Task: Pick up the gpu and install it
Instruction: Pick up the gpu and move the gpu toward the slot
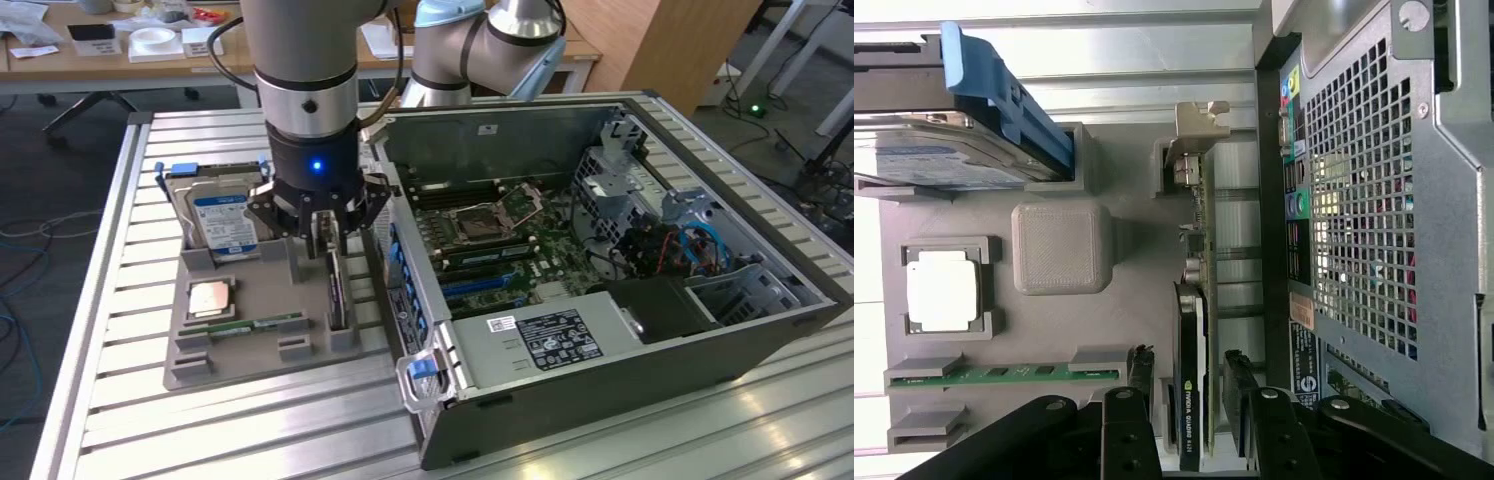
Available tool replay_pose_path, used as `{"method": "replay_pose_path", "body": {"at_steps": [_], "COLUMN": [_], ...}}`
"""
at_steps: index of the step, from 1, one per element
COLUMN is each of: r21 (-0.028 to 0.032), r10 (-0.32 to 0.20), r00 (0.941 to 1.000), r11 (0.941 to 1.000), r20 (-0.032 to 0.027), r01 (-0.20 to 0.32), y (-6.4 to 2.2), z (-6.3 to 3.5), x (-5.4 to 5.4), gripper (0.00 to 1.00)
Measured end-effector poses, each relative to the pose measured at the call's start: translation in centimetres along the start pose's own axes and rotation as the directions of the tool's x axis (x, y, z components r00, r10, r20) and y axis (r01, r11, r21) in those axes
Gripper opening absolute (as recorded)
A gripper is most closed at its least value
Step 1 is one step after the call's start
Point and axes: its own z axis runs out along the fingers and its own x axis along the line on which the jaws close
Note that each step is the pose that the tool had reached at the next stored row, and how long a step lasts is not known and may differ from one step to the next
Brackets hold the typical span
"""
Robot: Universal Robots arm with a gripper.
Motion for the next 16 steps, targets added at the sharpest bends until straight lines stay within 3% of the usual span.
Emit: {"method": "replay_pose_path", "body": {"at_steps": [16], "r21": [0.0002], "r10": [0.0], "r00": [1.0], "r11": [1.0], "r20": [-0.0015], "r01": [0.0], "y": [-0.71], "z": [0.48], "x": [-0.36], "gripper": [0.42]}}
